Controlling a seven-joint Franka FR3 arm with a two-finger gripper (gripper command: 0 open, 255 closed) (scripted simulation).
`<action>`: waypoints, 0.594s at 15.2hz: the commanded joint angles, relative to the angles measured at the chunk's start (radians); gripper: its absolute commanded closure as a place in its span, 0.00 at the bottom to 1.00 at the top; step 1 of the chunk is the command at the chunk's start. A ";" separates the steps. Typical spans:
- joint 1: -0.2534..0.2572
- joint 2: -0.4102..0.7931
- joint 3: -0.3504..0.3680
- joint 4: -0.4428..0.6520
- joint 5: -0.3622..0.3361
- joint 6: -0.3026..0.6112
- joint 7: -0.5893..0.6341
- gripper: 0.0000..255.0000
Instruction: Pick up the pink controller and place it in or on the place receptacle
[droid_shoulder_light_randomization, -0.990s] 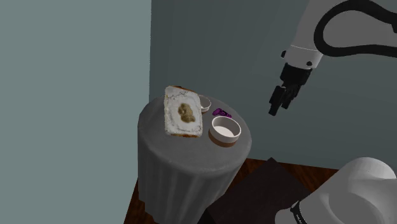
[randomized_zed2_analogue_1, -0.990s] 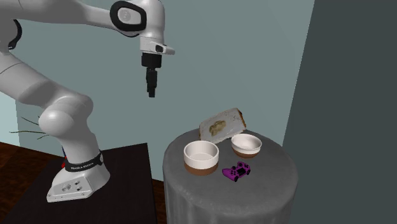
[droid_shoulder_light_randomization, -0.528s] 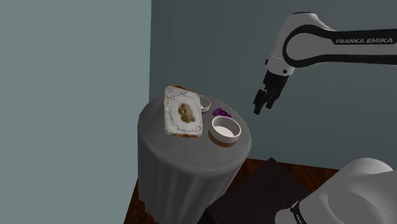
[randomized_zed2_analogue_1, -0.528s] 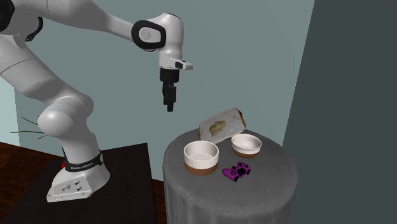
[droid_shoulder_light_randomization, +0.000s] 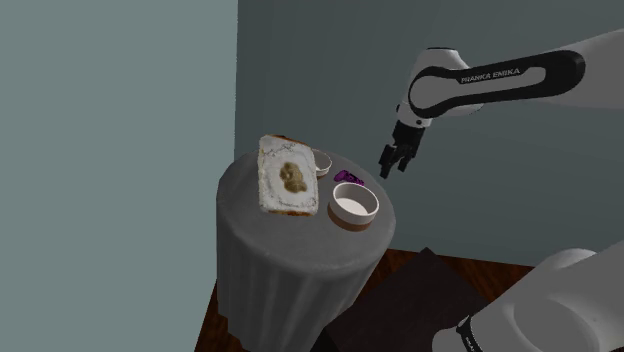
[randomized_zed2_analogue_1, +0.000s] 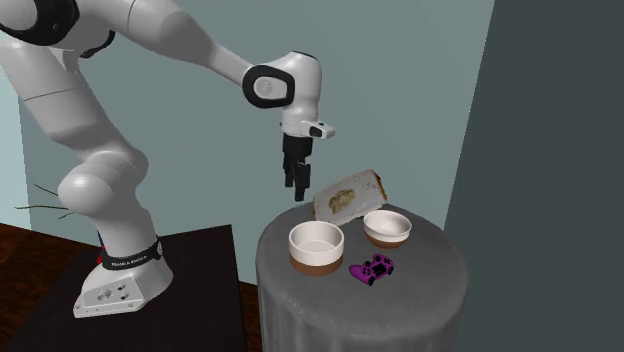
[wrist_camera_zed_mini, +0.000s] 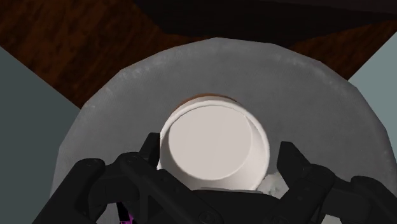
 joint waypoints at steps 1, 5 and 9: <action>-0.006 0.078 -0.016 0.036 0.006 0.046 -0.024 0.00; -0.018 0.230 -0.037 0.121 0.030 0.120 -0.070 0.00; -0.034 0.384 -0.049 0.227 0.064 0.172 -0.118 0.00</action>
